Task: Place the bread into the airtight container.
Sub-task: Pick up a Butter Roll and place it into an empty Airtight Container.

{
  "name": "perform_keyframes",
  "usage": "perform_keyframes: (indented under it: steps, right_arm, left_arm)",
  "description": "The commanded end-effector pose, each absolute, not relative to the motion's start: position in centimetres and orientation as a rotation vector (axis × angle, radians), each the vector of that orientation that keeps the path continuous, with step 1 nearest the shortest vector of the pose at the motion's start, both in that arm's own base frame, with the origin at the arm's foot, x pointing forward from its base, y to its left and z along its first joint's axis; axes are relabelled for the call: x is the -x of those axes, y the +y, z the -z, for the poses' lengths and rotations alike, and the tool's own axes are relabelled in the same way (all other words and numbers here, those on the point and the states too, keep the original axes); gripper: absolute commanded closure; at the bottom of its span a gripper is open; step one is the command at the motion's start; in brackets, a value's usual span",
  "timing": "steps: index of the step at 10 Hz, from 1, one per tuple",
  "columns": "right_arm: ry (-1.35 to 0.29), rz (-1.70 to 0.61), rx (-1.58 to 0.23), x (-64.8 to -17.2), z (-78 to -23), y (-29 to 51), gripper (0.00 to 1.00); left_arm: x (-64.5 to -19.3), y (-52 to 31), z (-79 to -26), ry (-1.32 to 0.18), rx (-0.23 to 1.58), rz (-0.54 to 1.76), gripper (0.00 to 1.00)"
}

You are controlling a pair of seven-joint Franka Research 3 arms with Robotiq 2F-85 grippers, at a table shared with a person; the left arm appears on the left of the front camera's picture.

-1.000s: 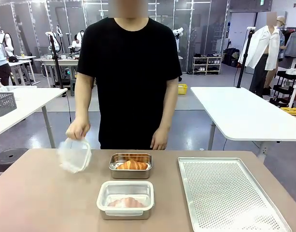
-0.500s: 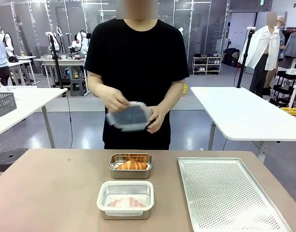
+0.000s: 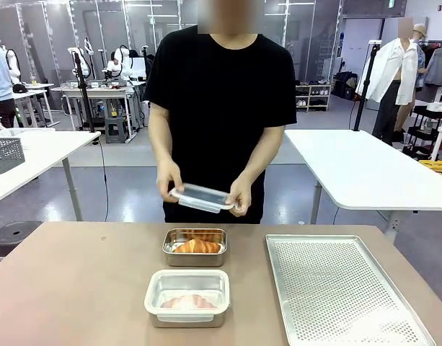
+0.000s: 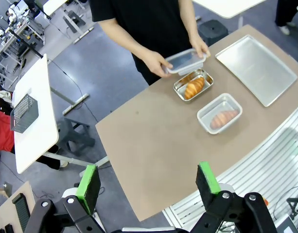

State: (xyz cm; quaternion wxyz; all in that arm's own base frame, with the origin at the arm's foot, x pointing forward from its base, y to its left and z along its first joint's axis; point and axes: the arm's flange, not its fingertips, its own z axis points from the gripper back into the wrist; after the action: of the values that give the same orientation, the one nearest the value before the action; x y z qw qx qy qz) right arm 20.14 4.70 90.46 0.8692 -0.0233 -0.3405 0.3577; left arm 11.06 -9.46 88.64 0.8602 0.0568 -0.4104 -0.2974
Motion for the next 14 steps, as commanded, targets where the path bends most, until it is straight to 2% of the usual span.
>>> perform_keyframes:
  steps: [1, 14]
  right_arm:
    - [-0.709, -0.751, 0.067, -20.17, -90.42, 4.66, 0.0]
    - [-0.709, -0.751, 0.067, -20.17, -90.42, 4.66, 0.0]
  left_arm:
    - [-10.0, -9.62, -88.86, -0.882, -0.112, 0.629, 0.0]
    - [-10.0, -9.62, -88.86, -0.882, -0.112, 0.629, 0.0]
